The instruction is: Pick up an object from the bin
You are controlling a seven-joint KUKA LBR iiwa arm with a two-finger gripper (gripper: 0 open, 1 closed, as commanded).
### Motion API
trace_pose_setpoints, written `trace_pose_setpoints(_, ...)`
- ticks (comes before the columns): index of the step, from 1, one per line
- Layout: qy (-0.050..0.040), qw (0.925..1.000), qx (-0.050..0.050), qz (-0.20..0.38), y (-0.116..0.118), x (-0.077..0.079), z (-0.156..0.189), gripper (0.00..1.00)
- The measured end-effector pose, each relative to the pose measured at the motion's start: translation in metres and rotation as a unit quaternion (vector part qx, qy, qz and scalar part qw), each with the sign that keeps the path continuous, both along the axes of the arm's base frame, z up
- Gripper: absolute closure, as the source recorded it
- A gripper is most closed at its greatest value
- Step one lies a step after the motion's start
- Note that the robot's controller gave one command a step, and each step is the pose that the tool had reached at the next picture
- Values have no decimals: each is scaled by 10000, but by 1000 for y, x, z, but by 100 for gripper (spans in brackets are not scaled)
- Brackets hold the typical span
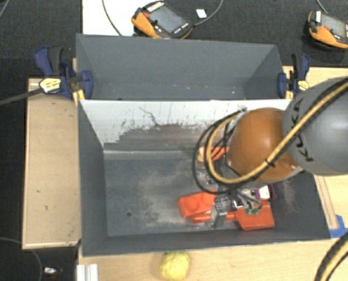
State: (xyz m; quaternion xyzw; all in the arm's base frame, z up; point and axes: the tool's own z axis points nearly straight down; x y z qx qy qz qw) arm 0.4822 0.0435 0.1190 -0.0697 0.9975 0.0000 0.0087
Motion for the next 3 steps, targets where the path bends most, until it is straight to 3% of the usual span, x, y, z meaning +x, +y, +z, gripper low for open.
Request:
trace_pose_setpoints(1,32,9934,-7,1146,22,-4,-19,0)
trace_pose_setpoints(2,11,9988,2,-480,-6,-1,-49,0)
trace_pose_setpoints(3,15,9906,-7,1370,-5,-4,-49,100)
